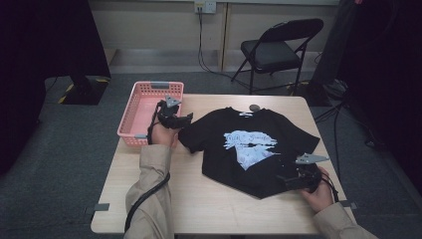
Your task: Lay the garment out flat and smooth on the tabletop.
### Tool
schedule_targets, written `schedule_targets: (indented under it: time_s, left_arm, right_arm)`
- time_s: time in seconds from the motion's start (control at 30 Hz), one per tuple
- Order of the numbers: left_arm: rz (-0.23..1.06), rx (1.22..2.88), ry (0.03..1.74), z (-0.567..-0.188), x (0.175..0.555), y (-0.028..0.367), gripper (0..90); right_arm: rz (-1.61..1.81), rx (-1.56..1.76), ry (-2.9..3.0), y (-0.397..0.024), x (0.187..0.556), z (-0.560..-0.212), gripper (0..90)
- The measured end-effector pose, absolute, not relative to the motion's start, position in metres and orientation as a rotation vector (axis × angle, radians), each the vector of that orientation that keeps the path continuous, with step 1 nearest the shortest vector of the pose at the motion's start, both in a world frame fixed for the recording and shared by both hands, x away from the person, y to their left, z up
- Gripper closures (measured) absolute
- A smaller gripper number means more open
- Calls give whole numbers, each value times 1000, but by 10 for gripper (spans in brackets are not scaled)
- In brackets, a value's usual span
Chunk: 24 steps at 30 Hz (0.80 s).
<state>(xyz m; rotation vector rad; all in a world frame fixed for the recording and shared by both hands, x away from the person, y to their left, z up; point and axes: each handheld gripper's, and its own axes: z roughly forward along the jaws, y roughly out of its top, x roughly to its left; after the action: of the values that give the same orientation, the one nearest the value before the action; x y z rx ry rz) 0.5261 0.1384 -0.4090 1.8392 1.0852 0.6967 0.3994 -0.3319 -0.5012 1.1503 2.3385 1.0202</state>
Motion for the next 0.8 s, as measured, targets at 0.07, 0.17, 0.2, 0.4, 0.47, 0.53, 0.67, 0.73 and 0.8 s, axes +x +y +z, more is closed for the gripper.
schedule_targets:
  time_s: [0.07, 0.17, 0.2, 0.4, 0.47, 0.53, 0.67, 0.73, 0.8]
  left_arm:
    - [705, 1834, 1079, -408, 524, 137, 210]
    - [674, 1854, 1041, -409, 519, 130, 160]
    - [674, 1854, 1041, -409, 519, 130, 158]
    - [621, 1868, 1002, -416, 510, 115, 155]
    - [615, 1872, 987, -416, 506, 112, 155]
    - [611, 1874, 982, -416, 505, 110, 155]
    - [600, 1876, 965, -418, 499, 106, 154]
    - [583, 1881, 955, -420, 494, 103, 154]
    - [584, 1888, 951, -421, 492, 102, 155]
  right_arm:
    - [1020, 1151, 2339, -332, 399, -501, 64]
    - [1019, 1151, 2338, -332, 399, -501, 64]
    - [1019, 1151, 2338, -332, 399, -501, 64]
    - [1019, 1150, 2338, -332, 399, -501, 64]
    - [1019, 1150, 2338, -332, 399, -501, 64]
    - [1019, 1151, 2338, -332, 399, -501, 64]
    - [1019, 1151, 2338, -332, 399, -501, 64]
    - [1019, 1150, 2338, -332, 399, -501, 64]
    - [1019, 1150, 2338, -332, 399, -501, 64]
